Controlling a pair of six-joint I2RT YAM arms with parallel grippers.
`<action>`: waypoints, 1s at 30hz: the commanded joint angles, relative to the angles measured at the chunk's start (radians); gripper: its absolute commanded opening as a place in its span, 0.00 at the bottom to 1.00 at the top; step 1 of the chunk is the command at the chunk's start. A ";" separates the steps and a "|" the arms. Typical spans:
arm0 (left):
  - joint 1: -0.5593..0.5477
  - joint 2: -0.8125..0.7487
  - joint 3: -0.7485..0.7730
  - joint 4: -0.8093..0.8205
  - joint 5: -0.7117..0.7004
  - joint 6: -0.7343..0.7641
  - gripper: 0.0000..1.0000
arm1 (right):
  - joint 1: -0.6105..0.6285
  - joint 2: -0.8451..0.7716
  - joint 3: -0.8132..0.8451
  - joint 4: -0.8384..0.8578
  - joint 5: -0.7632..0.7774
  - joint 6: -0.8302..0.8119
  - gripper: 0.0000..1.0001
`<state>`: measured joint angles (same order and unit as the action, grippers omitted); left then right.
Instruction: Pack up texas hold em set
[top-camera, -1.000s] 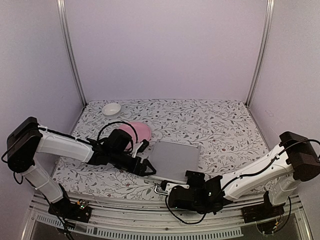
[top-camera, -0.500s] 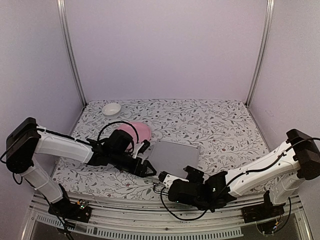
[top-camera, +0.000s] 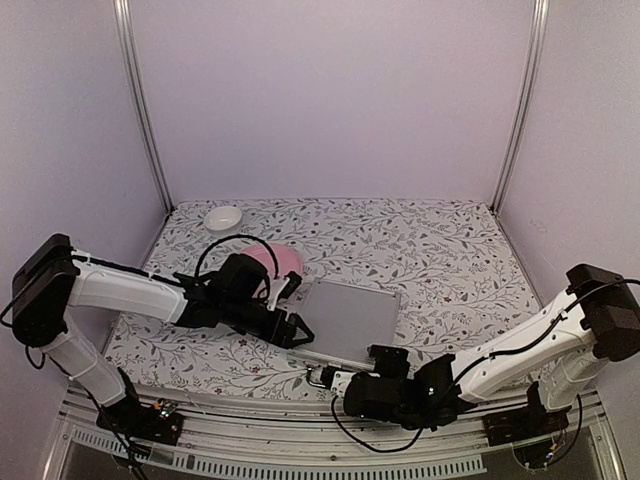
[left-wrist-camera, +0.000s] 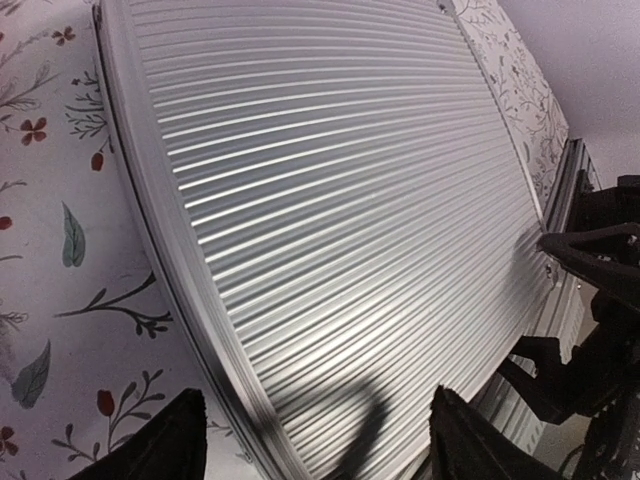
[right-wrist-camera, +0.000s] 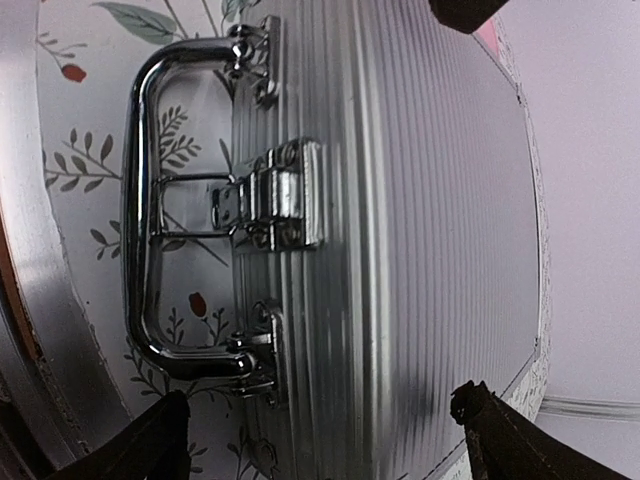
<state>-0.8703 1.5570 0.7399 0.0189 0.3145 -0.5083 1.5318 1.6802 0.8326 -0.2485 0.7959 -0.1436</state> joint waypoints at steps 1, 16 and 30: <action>-0.012 0.047 0.038 0.018 -0.003 0.036 0.76 | 0.011 0.030 -0.046 0.101 0.024 -0.093 0.94; -0.010 0.107 0.040 0.030 0.114 0.073 0.59 | 0.011 0.126 -0.094 0.393 0.083 -0.345 0.93; -0.011 0.092 0.039 0.019 0.132 0.064 0.56 | -0.002 -0.007 -0.094 0.582 0.113 -0.308 0.93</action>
<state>-0.8501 1.6314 0.7708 0.0460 0.3367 -0.4698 1.5455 1.7428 0.7269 0.1040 0.8978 -0.4904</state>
